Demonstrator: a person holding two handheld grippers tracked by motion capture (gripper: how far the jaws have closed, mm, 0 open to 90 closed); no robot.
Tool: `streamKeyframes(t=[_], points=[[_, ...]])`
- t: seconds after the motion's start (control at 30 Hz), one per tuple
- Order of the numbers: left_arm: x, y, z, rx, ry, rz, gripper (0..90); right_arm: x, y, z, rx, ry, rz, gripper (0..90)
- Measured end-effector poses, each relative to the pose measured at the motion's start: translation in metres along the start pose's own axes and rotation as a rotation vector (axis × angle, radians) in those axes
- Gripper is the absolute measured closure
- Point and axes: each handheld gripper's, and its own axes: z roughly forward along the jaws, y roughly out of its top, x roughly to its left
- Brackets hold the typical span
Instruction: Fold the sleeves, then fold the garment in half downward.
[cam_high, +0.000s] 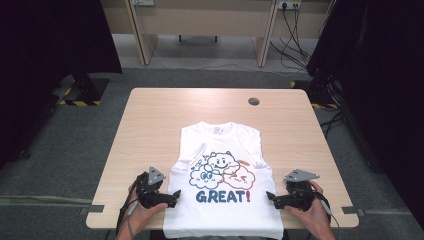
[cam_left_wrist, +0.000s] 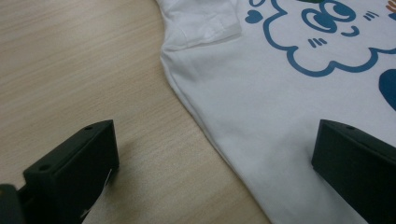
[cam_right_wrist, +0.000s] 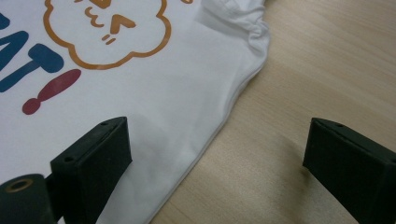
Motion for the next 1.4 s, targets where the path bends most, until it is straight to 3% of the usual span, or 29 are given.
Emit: streamKeyframes(t=[0.53,0.73,1.0,1.27,1.4], points=[[0.0,0.0,0.0,0.0,0.0,0.0,0.0,-0.011,0.002,-0.007,-0.027,-0.019,0.029,7.9],[0.0,0.0,0.0,0.0,0.0,0.0,0.0,-0.02,0.013,0.007,-0.043,-0.001,0.064,7.9],[-0.001,0.0,0.0,-0.001,0.004,-0.002,0.0,-0.017,0.024,0.019,-0.036,0.034,0.049,7.9],[-0.002,0.003,0.001,-0.022,-0.008,-0.009,2.6,-0.022,0.039,0.028,-0.044,0.027,0.055,7.9],[0.002,0.013,0.006,-0.04,0.012,-0.014,3.1,-0.024,0.047,0.034,-0.035,0.017,0.053,7.9]])
